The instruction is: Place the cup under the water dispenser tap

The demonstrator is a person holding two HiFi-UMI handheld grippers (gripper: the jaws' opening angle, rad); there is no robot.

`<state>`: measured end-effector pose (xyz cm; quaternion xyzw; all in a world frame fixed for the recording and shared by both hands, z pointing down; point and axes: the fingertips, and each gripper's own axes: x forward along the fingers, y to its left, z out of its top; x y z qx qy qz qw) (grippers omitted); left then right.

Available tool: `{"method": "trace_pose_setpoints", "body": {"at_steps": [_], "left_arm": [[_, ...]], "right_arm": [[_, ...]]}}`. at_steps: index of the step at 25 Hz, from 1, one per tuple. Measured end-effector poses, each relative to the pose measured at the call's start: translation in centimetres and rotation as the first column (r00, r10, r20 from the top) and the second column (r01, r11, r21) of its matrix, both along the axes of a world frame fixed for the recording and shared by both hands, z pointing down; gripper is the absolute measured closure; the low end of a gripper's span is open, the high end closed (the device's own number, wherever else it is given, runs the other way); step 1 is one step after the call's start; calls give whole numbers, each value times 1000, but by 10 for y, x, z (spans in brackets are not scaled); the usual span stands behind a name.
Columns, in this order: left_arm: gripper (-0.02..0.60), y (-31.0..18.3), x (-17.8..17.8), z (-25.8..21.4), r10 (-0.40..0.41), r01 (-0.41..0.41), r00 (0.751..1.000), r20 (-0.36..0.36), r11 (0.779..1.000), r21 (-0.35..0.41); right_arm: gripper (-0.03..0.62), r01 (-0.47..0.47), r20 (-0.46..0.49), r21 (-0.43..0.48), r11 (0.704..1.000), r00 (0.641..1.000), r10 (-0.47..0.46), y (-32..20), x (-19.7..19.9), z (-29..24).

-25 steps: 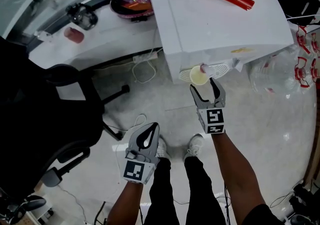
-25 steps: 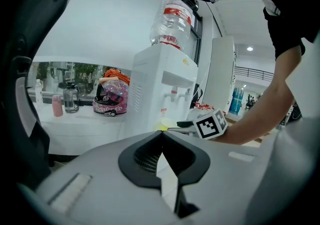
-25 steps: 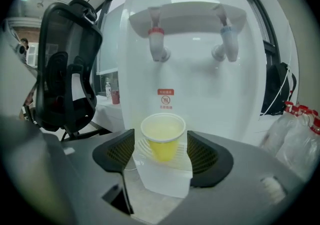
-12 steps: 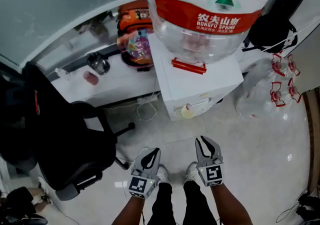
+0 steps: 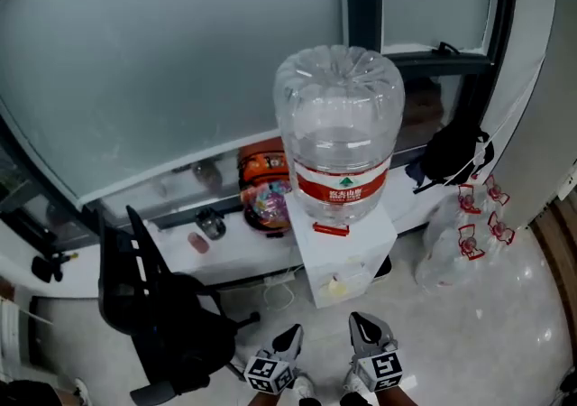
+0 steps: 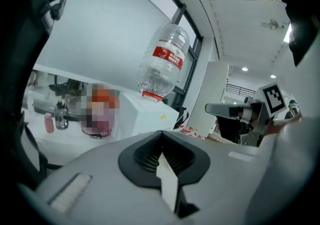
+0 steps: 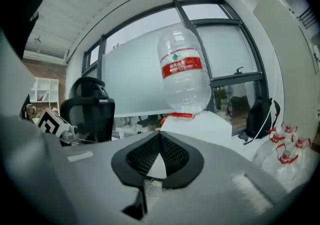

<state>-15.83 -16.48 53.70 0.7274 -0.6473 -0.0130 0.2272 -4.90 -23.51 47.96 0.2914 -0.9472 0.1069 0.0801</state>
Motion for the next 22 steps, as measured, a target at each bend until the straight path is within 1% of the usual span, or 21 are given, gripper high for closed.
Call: {"method": "trace_pose_setpoints", "body": {"at_steps": [3, 5, 9, 12, 15, 19, 22], "left_arm": [[565, -3, 9, -37, 34, -36, 999, 31, 998, 60], [565, 0, 11, -57, 48, -53, 997, 56, 994, 92], [565, 2, 7, -88, 32, -41, 997, 67, 990, 133], [565, 2, 10, -102, 37, -53, 994, 98, 986, 158], [565, 0, 9, -118, 36, -59, 991, 128, 980, 187], [565, -3, 4, -144, 11, -34, 995, 98, 973, 228], [565, -6, 5, -151, 11, -41, 993, 119, 968, 249]], "right_arm": [[591, 31, -9, 71, 997, 999, -31, 11, 0, -40], [591, 50, -21, 102, 994, 999, -48, 19, -1, -55], [591, 84, -75, 174, 981, 995, -72, 26, -2, -75], [592, 80, -89, 203, 976, 994, -63, 25, 1, -85], [592, 68, -65, 232, 970, 996, -54, 21, 2, -101], [592, 77, -31, 258, 963, 997, -72, 19, 0, -123], [592, 70, -14, 247, 967, 998, -69, 16, -1, -124]]}}
